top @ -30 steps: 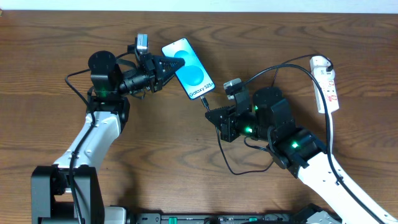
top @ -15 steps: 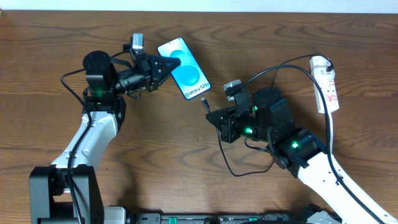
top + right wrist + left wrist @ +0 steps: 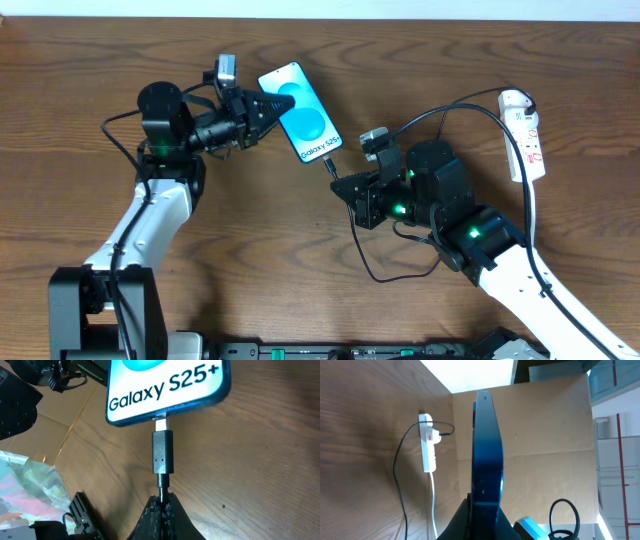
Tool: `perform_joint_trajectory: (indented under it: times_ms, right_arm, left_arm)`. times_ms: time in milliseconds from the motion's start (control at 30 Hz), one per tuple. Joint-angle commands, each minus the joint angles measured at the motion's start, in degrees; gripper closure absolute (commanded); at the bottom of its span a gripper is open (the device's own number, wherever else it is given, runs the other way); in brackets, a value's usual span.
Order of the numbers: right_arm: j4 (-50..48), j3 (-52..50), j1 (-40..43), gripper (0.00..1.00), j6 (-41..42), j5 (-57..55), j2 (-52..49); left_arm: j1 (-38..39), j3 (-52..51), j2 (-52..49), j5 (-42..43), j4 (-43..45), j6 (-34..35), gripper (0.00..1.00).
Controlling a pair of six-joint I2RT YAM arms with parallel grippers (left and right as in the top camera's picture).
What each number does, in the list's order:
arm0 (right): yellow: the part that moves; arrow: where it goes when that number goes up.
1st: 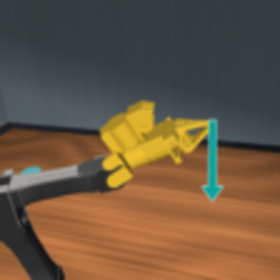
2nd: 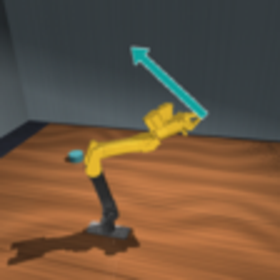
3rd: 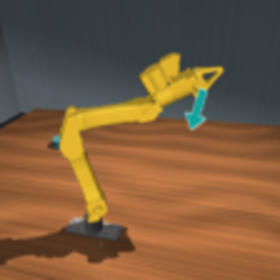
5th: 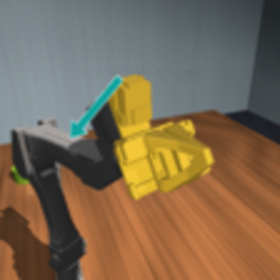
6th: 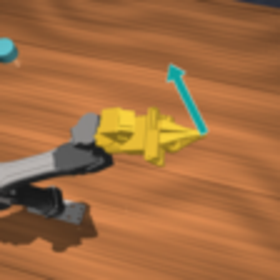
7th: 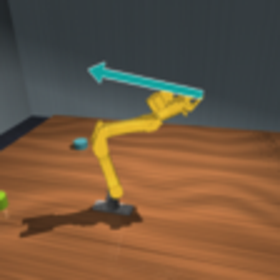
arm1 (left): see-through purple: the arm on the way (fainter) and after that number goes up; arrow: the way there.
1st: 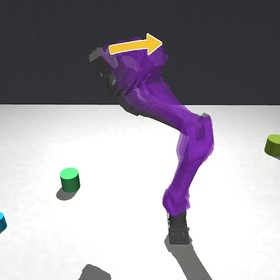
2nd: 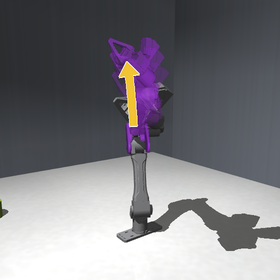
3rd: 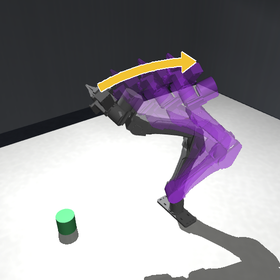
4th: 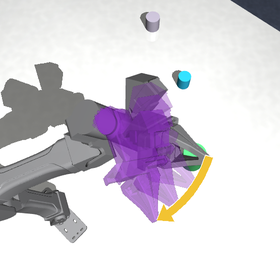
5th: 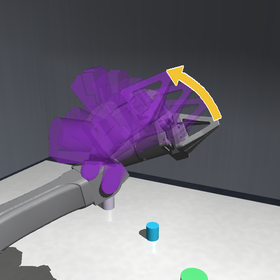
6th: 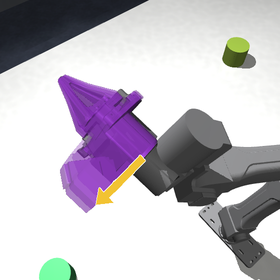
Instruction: Plug charger to phone and switch on socket
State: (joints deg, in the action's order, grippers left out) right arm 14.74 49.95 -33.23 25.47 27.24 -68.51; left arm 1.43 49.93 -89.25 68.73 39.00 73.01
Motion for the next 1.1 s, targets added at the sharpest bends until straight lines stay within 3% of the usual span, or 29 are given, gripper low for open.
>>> perform_joint_trajectory:
  times_ms: [0,400,1067]
  right_arm:
    - [-0.24,0.20,-0.20,0.99,0.61,0.07,-0.13]
    - [0.46,0.20,-0.20,0.99,0.61,0.13,-0.13]
    - [-0.63,0.20,-0.20,0.99,0.15,-0.37,-0.15]
  left_arm:
    - [0.26,0.85,0.63,1.16,0.76,-1.40,0.92]
    - [0.26,0.85,0.61,1.14,0.74,-5.31,0.92]
    - [0.26,0.85,0.61,1.55,0.74,-5.27,0.92]
